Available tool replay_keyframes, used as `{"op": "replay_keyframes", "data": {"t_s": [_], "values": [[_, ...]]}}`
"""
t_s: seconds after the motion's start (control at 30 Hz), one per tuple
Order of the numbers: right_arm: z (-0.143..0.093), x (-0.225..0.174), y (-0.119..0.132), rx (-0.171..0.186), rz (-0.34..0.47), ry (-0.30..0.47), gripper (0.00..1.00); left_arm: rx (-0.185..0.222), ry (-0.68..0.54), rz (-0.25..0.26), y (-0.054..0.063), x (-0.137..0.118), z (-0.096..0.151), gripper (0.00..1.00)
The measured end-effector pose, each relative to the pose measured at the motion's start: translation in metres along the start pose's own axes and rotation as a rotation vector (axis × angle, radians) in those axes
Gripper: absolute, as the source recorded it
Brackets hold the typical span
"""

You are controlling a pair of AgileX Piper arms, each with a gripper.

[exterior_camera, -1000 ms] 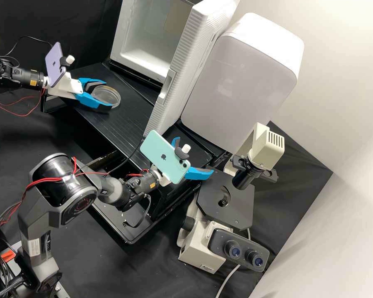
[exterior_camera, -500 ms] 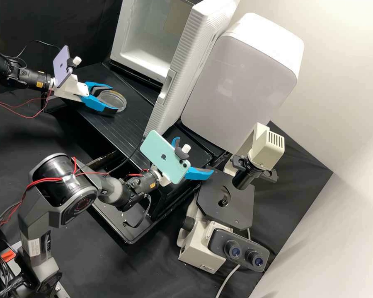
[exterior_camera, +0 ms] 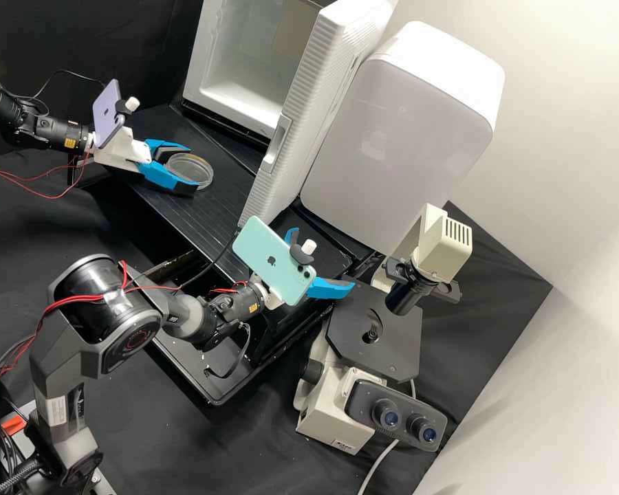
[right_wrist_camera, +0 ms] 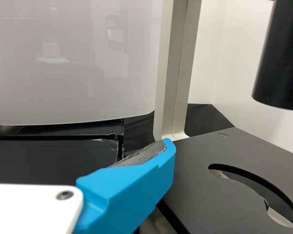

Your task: Take the petri dish out of the incubator

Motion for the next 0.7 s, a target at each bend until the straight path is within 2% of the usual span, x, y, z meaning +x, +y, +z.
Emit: {"op": "replay_keyframes", "data": {"t_s": [0.2, 0.37, 0.5, 0.63, 0.7], "values": [[0.000, 0.000, 0.000, 0.000, 0.000, 0.000, 1.00, 0.024, -0.013, 0.008, 0.000, 0.000, 0.002, 1.00], [0.000, 0.000, 0.000, 0.000, 0.000, 0.000, 1.00, 0.055, -0.045, 0.046, 0.002, -0.001, 0.005, 1.00], [0.000, 0.000, 0.000, 0.000, 0.000, 0.000, 1.00, 0.076, -0.110, 0.147, 0.003, -0.007, 0.011, 1.00], [0.000, 0.000, 0.000, 0.000, 0.000, 0.000, 1.00, 0.096, -0.138, 0.203, 0.004, -0.011, 0.013, 1.00], [0.000, 0.000, 0.000, 0.000, 0.000, 0.000, 1.00, 0.093, -0.147, 0.229, 0.005, -0.012, 0.014, 1.00]]}}
